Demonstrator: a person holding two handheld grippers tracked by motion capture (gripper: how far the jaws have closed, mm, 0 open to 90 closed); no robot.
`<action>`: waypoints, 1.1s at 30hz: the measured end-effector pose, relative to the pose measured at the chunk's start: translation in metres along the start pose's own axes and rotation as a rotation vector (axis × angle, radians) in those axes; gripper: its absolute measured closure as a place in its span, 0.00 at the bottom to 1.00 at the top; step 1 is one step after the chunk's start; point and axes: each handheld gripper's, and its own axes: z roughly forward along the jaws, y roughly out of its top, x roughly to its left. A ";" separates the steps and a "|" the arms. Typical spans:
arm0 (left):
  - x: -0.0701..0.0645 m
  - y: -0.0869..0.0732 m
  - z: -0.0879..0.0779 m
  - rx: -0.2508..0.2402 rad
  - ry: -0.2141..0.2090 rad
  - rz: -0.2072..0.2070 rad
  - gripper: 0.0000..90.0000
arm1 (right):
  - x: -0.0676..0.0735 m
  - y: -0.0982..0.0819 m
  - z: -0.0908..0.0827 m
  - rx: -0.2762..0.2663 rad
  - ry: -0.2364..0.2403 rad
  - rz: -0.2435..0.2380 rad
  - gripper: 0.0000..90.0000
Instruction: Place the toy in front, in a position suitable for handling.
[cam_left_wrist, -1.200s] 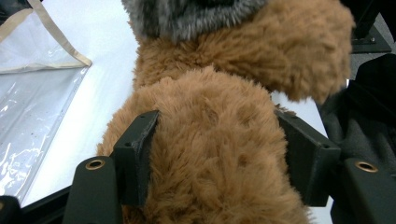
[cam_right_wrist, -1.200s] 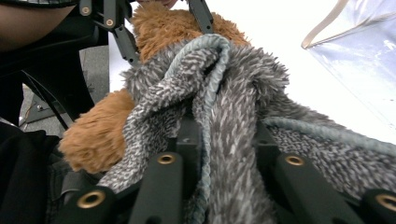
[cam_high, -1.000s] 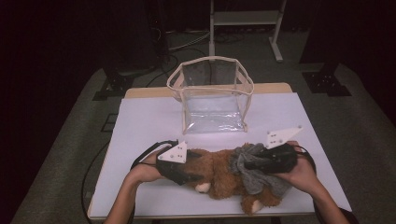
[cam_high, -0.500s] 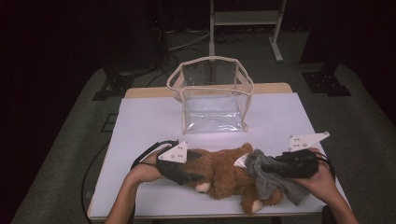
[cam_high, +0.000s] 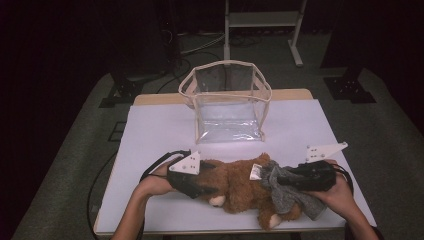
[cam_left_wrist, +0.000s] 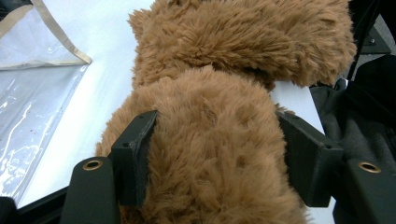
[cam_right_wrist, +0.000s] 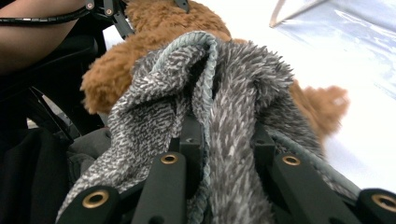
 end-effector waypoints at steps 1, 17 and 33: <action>0.000 0.000 0.000 0.000 0.000 0.002 0.37 | 0.001 -0.001 -0.002 -0.003 -0.002 -0.002 0.81; 0.000 0.000 0.000 0.002 -0.003 -0.002 0.37 | -0.007 0.049 0.043 0.009 0.056 -0.075 0.81; 0.008 0.002 0.010 0.025 0.012 -0.139 0.04 | 0.005 0.033 0.063 0.014 0.104 -0.056 0.81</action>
